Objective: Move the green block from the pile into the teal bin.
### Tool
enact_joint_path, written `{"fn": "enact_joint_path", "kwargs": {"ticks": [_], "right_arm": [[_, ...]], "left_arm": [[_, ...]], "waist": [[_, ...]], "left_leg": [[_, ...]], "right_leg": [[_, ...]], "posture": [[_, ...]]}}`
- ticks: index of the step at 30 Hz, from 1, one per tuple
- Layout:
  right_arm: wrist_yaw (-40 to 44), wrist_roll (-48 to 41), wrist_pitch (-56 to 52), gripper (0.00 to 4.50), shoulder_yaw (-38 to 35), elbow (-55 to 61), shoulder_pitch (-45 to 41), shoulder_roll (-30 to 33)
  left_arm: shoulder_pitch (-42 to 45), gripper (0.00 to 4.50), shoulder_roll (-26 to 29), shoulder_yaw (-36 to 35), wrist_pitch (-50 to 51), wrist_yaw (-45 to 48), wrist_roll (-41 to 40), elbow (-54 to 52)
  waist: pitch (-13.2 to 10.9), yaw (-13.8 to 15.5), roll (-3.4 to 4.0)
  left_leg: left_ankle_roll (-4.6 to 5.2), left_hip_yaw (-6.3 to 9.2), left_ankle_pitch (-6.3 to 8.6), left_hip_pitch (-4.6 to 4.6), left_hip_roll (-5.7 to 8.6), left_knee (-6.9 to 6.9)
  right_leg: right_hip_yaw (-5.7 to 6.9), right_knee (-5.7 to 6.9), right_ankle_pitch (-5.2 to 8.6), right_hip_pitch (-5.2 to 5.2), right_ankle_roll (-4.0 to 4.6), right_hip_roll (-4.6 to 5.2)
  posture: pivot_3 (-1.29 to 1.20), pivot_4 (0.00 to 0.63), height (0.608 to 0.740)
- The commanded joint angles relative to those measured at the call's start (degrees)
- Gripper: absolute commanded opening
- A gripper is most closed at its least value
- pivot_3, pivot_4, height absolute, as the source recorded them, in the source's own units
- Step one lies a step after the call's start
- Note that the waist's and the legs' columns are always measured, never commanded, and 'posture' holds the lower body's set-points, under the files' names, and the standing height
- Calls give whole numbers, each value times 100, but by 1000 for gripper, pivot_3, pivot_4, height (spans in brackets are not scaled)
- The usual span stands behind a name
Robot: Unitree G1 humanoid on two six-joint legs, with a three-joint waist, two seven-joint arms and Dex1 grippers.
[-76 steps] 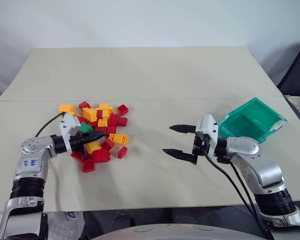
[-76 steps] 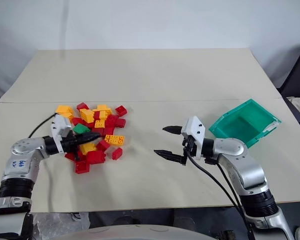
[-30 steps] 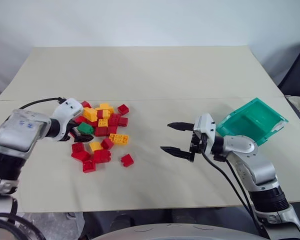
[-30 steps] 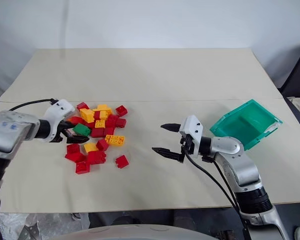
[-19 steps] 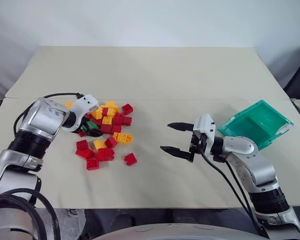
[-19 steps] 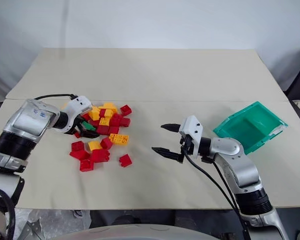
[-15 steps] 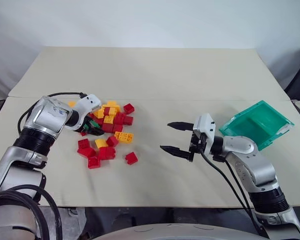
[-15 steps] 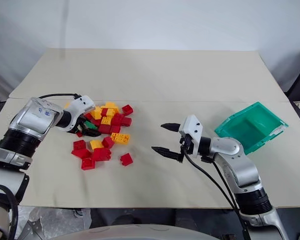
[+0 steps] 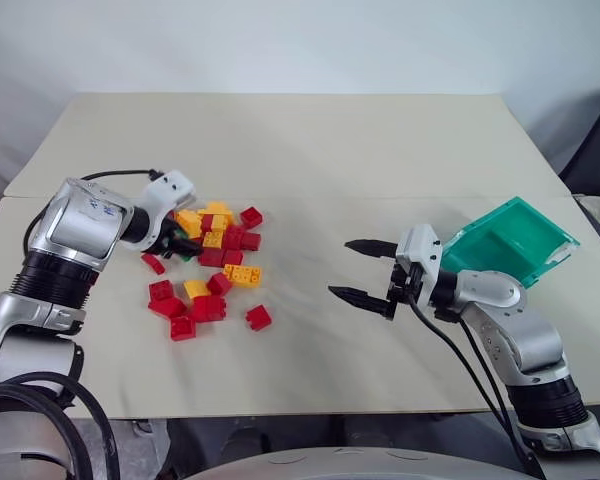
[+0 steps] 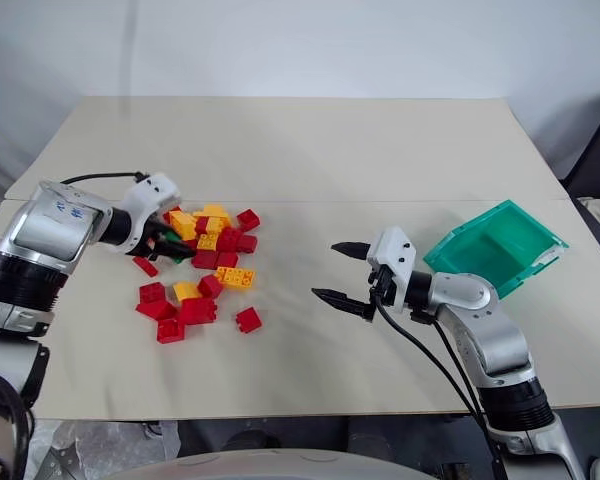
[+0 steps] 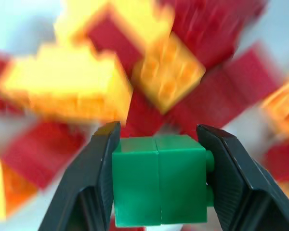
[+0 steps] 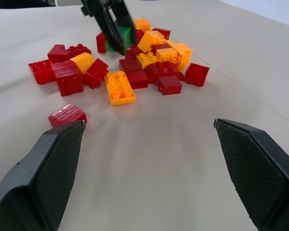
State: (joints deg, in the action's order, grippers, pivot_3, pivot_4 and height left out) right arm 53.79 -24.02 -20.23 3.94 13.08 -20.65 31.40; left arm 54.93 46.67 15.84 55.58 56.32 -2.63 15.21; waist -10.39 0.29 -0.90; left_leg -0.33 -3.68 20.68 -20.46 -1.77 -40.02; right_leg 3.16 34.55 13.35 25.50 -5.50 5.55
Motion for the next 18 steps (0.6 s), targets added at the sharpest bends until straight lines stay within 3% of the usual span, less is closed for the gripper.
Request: {"fn": "enact_joint_path", "kwargs": {"ticks": [1,5,9,12,13,18], "right_arm": [[-26,-81,-12,4500,-265,114,19,146],[-74,-75,-16,4500,-466,99,85,313],[-136,-75,-37,4500,-834,133,295,574],[-193,-56,-18,4500,-994,135,403,690],[-223,-54,-16,4500,-1058,134,433,726],[-258,-73,-10,4500,-1433,146,650,960]], "left_arm": [[28,2205,-268,-399,-664,216,-457,-881],[53,2205,-1083,-574,-72,-41,-899,-1113],[79,2205,-1901,-202,-69,-108,-1074,-1150],[118,2205,-2206,-24,46,-99,-1131,-980],[135,2947,-2292,16,91,-87,-1168,-915],[165,4453,-2523,141,-46,-22,-1269,-876]], "waist": [[-1,19,-2],[-1,77,-1],[-1,105,-1],[-1,109,-2],[-1,105,-1],[-1,102,0]], "left_leg": [[0,0,1,-5,1,-2],[6,-8,6,-8,10,-4],[6,-9,6,-13,9,-4],[6,-10,6,-14,10,-5],[7,-10,6,-15,10,-5],[7,-8,6,-10,9,-2]], "right_leg": [[0,-4,-1,0,-2,2],[-7,-21,-8,0,-15,7],[-7,-33,-13,0,-23,3],[-8,-37,-16,-1,-28,2],[-8,-39,-16,-1,-29,1],[-13,-40,-17,-1,-30,-6]], "posture": [[0,150,740],[0,150,740],[0,150,740],[0,150,740],[0,150,740],[0,150,740]]}}
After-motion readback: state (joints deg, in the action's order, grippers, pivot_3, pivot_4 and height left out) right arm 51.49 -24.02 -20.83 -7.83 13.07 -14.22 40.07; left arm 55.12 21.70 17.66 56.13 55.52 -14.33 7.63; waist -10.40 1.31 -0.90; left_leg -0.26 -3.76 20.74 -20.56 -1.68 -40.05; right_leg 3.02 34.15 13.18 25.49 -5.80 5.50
